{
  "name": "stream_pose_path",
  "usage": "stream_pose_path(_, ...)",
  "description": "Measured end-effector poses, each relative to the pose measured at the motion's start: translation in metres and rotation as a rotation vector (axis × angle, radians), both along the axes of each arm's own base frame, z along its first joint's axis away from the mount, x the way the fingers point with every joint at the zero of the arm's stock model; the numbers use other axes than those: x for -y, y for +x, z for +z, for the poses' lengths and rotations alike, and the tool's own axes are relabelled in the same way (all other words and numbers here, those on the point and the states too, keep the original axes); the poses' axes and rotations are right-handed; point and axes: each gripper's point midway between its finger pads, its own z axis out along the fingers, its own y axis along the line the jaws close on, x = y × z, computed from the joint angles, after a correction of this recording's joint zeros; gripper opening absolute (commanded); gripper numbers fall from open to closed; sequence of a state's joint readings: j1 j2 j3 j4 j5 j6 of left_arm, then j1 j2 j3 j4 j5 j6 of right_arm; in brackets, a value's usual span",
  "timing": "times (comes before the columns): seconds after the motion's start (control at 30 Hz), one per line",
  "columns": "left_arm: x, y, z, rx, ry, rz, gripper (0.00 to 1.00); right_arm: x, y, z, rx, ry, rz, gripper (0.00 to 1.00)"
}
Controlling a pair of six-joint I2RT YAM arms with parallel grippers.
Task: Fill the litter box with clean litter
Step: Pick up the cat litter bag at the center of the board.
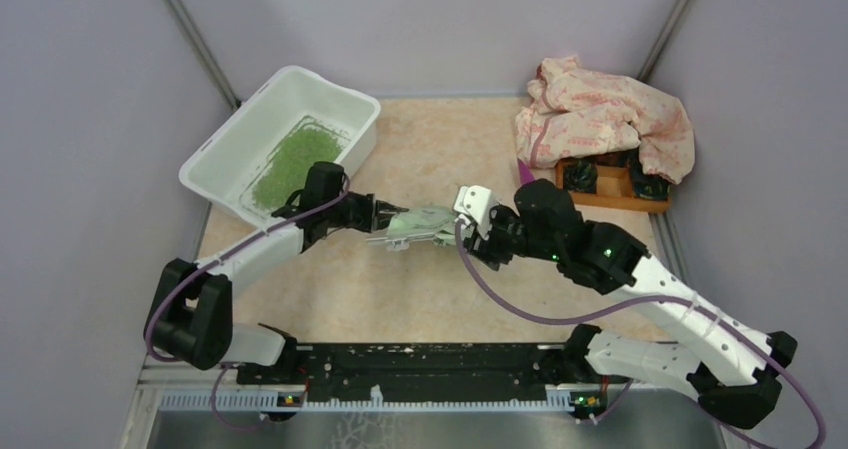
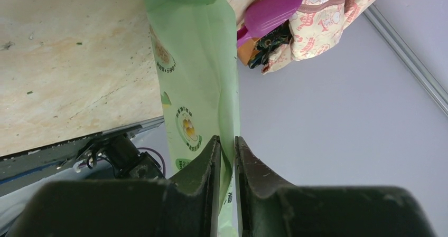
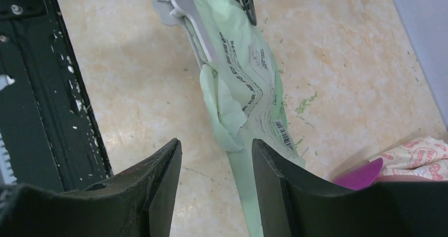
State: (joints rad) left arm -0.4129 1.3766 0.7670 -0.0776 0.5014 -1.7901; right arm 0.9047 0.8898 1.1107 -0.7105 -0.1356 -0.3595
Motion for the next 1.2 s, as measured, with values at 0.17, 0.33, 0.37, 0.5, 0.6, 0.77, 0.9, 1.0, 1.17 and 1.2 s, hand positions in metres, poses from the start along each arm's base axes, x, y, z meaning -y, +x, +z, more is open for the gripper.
stream_pose_path(0.17, -0.002, 0.000, 0.002, -0.009, 0.003, -0.003, 0.20, -0.003, 0.009, -0.024, 0.009, -0.105, 0.024, 0.53)
stream_pose_path(0.33, -0.002, 0.000, 0.003, -0.010, 0.002, -0.006, 0.20, -0.007, 0.016, -0.038, 0.014, -0.171, 0.044, 0.53)
stream_pose_path(0.37, -0.003, 0.001, 0.003, -0.012, 0.002, -0.006, 0.20, -0.008, 0.017, -0.041, 0.013, -0.180, 0.047, 0.52)
stream_pose_path(0.5, -0.003, 0.001, 0.002, -0.014, 0.000, -0.007, 0.20, -0.013, 0.023, -0.053, 0.002, -0.222, 0.056, 0.36)
stream_pose_path(0.6, -0.003, 0.001, 0.002, -0.014, 0.000, -0.007, 0.21, -0.016, 0.029, -0.060, 0.001, -0.246, 0.051, 0.17)
stream_pose_path(0.77, -0.005, 0.004, 0.002, -0.011, 0.000, -0.001, 0.50, -0.018, 0.033, -0.062, -0.001, -0.258, 0.039, 0.00)
stream_pose_path(0.9, -0.008, 0.011, 0.008, 0.009, -0.014, 0.002, 0.64, -0.020, 0.049, -0.050, -0.060, -0.220, -0.011, 0.00)
stream_pose_path(1.0, -0.009, 0.016, 0.016, 0.036, -0.025, 0.001, 0.65, -0.022, 0.066, -0.039, -0.120, -0.169, -0.056, 0.00)
stream_pose_path(1.17, -0.018, 0.023, 0.024, 0.064, -0.042, 0.015, 0.65, -0.034, 0.074, -0.031, -0.232, -0.114, -0.068, 0.00)
stream_pose_path(1.2, -0.020, 0.023, 0.026, 0.068, -0.045, 0.019, 0.65, -0.036, 0.074, -0.030, -0.252, -0.105, -0.065, 0.00)
